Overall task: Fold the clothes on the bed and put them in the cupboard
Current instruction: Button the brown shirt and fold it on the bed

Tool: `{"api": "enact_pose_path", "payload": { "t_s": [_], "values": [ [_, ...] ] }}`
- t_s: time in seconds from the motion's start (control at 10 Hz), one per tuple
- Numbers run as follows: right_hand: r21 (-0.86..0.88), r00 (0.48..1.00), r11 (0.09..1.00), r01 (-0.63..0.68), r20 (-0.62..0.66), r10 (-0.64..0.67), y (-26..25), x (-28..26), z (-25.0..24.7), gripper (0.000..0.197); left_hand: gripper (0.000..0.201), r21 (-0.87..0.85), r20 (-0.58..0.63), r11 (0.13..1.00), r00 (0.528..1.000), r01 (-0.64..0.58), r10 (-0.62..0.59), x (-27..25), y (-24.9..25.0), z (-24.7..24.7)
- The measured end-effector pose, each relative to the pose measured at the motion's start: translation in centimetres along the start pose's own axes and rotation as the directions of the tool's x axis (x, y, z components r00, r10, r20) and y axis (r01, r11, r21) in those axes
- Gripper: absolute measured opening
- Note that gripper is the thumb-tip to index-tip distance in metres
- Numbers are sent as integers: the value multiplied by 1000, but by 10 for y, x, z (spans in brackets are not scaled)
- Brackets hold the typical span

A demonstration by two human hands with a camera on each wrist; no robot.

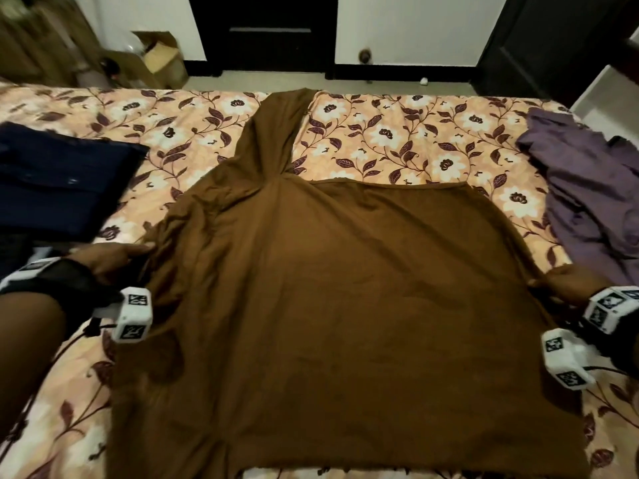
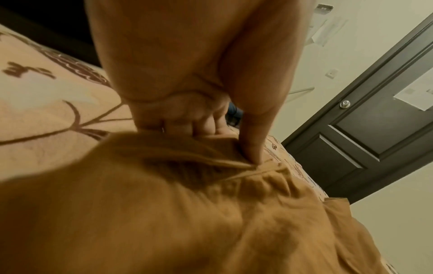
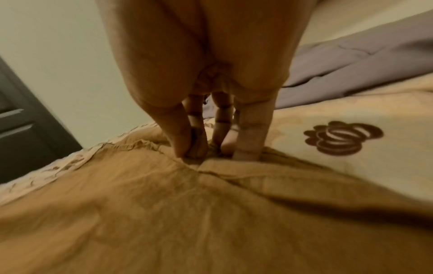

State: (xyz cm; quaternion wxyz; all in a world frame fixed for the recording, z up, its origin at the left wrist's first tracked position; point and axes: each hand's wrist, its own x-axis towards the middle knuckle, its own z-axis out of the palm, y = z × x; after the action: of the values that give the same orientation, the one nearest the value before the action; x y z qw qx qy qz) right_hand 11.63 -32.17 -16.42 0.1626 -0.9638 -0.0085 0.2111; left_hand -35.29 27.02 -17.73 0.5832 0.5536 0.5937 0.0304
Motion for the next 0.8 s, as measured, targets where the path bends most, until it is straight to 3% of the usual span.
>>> {"api": "enact_pose_path", "payload": {
  "t_s": [0.1,0.2,0.3,0.5,0.6,0.7,0.8],
  "values": [
    [-116,999,993,-3,-45,-2,-2,4,-3,21,21,9,-20,998,998,-61,61,-8,9,-8],
    [-65,995,995,-77,-69,73,1,10,-9,15,29,67,-268,970,932,-235,244,-1,2,-36],
    [11,990,993,-121,-73,121,5,8,-7,31,31,65,-367,963,892,-260,265,-3,-5,-36],
    [198,996,976,-90,35,85,15,-29,-1,58,31,-13,-359,993,927,-120,108,-26,-33,-16],
    [253,990,961,-113,116,86,33,-84,8,53,43,-75,-423,988,902,-135,92,-63,-99,-7],
    [199,992,975,-101,93,83,53,-115,20,47,40,-71,-397,991,915,-114,77,-90,-124,11],
    [89,991,990,-107,91,99,69,-151,38,33,23,-119,-268,989,962,-89,55,-130,-158,48]
  ]
}}
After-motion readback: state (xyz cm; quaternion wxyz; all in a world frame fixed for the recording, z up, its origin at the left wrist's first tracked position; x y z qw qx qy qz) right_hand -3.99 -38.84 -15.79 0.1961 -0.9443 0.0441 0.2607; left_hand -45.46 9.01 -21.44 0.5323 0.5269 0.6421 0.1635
